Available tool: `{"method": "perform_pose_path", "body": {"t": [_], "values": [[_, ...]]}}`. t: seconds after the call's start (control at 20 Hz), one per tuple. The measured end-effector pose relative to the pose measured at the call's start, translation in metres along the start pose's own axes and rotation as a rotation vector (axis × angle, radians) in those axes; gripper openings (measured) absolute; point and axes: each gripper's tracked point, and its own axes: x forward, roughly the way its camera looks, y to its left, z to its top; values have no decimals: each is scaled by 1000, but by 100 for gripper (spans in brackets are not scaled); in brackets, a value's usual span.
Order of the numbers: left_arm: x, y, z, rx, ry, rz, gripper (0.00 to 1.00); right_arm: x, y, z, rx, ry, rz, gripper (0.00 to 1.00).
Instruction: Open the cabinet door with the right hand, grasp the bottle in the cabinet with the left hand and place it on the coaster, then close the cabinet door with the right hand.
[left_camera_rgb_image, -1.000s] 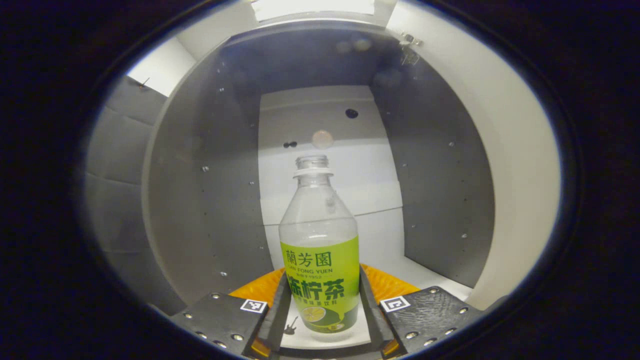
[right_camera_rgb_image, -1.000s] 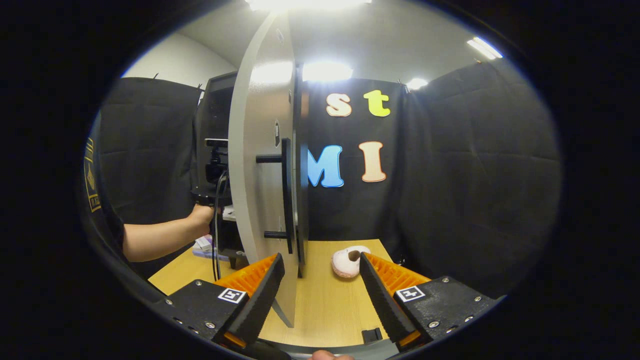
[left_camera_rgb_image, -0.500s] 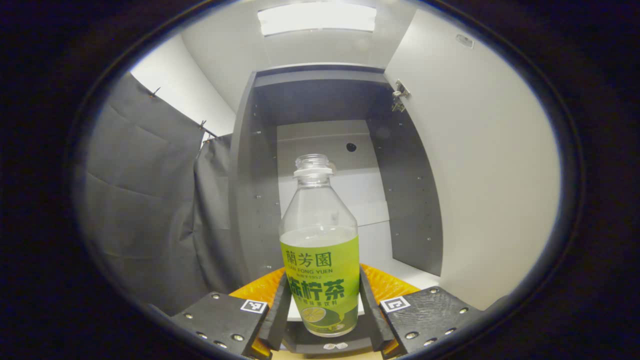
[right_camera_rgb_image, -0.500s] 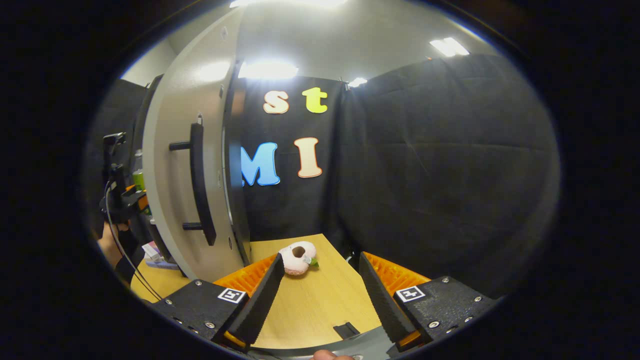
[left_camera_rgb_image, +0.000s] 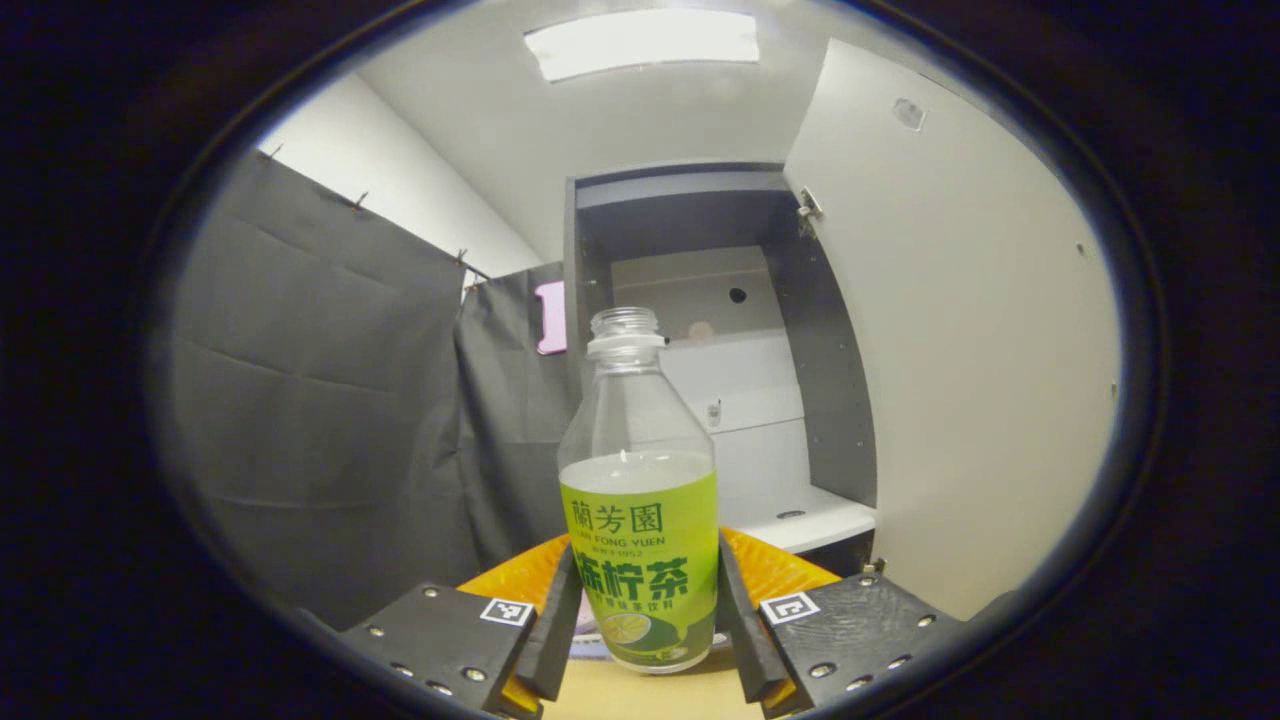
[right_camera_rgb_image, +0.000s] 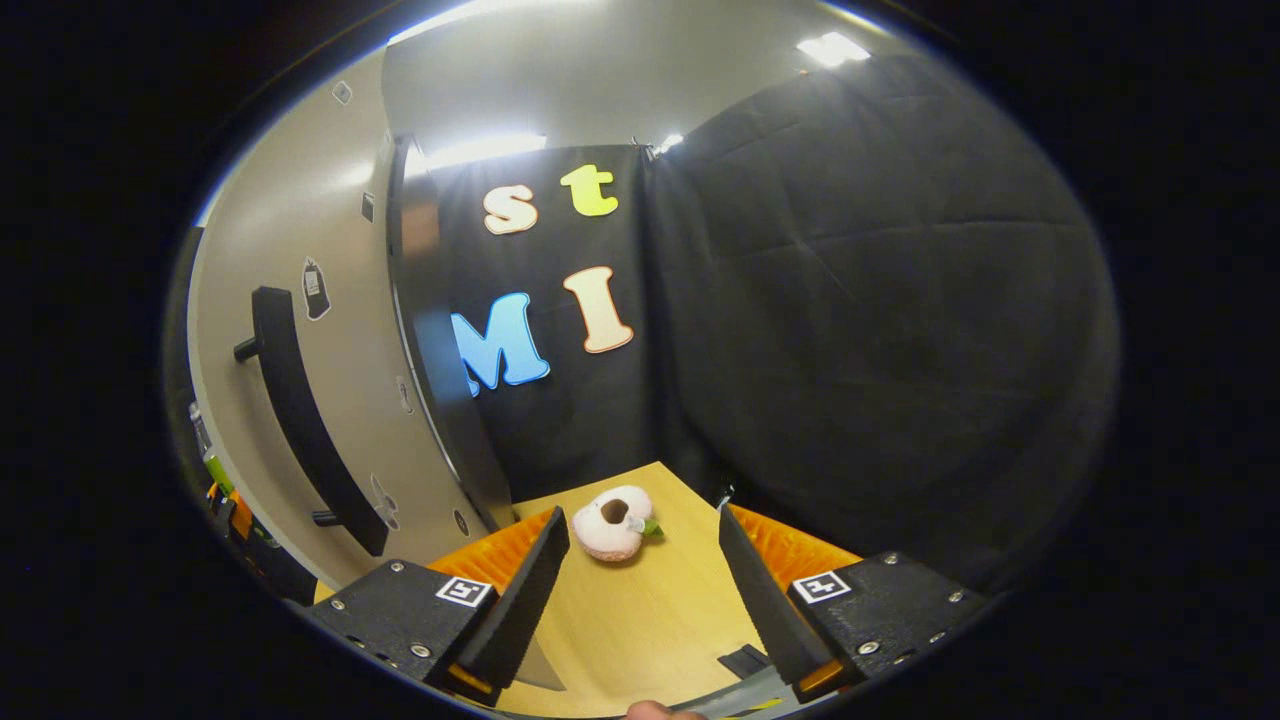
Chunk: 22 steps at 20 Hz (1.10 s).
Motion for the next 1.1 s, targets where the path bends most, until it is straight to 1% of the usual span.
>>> {"method": "perform_pose_path", "body": {"t": [0.15, 0.2, 0.25, 0.35, 0.4, 0.45, 0.55, 0.6, 0.65, 0.8, 0.95, 1.1], "values": [[-30, -11, -4, 30, 4, 32, 72, 10, -14, -18, -5, 46, 15, 93], [-37, -12, -6, 30, 10, 43, 67, 15, -23, -23, -9, 58, 6, 93], [-48, -15, -12, 26, 14, 51, 72, 21, -32, -32, -6, 78, -1, 92], [-70, -18, -33, 33, 28, 75, 72, 32, -34, -48, 50, 125, 35, 94], [-80, -20, -45, 36, 41, 79, 72, 39, -38, -56, 64, 148, 42, 95], [-89, -21, -56, 44, 56, 85, 66, 47, -42, -64, 65, 168, 47, 95], [-103, -23, -81, 70, 72, 94, 67, 60, -48, -82, 38, 191, 48, 95], [-110, -24, -93, 90, 82, 99, 72, 63, -47, -89, 30, 194, 62, 95], [-116, -26, -106, 102, 91, 100, 67, 65, -42, -96, 33, 198, 85, 95], [-134, -33, -153, 109, 129, 102, 66, 61, -25, -124, 127, 231, 170, 95], [-144, -34, -196, 131, 127, 113, 67, 65, -26, -157, 137, 249, 206, 95], [-157, -33, -245, 112, 108, 132, 67, 67, -45, -200, 94, 291, 180, 95]]}}
